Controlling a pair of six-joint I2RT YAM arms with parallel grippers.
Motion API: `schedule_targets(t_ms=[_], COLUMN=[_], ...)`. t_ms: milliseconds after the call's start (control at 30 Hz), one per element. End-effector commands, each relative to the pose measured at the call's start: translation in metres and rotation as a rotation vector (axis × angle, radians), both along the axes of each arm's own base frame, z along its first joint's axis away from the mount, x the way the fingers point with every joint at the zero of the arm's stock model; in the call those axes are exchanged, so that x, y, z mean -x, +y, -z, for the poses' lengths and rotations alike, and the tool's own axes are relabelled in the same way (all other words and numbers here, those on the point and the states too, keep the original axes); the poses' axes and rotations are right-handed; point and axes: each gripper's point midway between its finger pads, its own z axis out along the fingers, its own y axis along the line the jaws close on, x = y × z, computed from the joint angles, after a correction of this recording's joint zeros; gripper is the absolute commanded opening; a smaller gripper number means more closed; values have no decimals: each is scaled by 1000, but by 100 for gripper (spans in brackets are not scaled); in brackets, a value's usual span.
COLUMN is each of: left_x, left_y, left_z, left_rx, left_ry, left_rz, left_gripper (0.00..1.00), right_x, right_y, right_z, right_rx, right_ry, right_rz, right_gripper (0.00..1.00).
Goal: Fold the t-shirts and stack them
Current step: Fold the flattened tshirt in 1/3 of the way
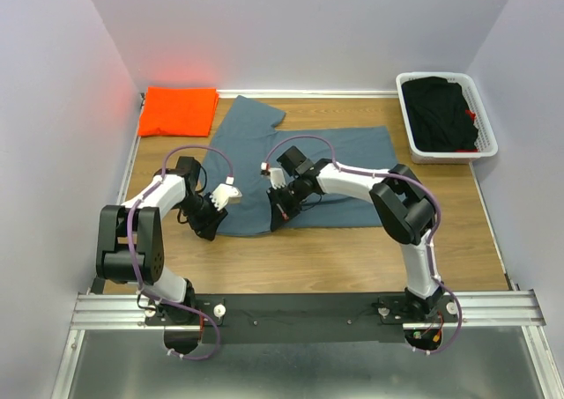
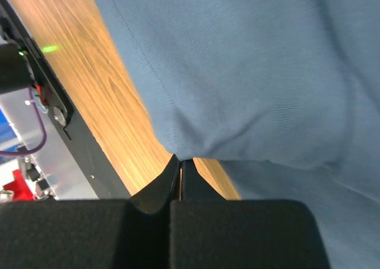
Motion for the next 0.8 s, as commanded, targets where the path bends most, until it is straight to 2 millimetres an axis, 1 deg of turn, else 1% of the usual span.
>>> schedule_targets(t_ms=[0,167,267,400,567,667,767], left_x=[-12,-15,-18,-21,-26,-26,-27], left_y=[-2,1,2,3,2,2,2], left_z=[1,4,-1,-7,-12,-11,-9], left_rx=[-4,-19,-25,-34,-28,-27,-30], left_ry=[-11,-9,-24,-38,-54,-48,-52], left_rz=[-21,-34,-36,-47,-58,-54,-57], left_gripper=[47,46,46,45,44,47,47], right_x=[-14,-14,-14,-16,-20,-24,-32], right_y=[5,4,4,6,7,9,8], right_z=[-32,-34,-32,-35,-45,-53,-58], right_rx=[-87,-94,-93,-100,-130,-153,-167], right_ry=[-18,-14,-8,-15,-11,-14,-18], right_rz=[12,12,12,10,15,20,37], right_gripper=[0,0,1,1,1,0,0])
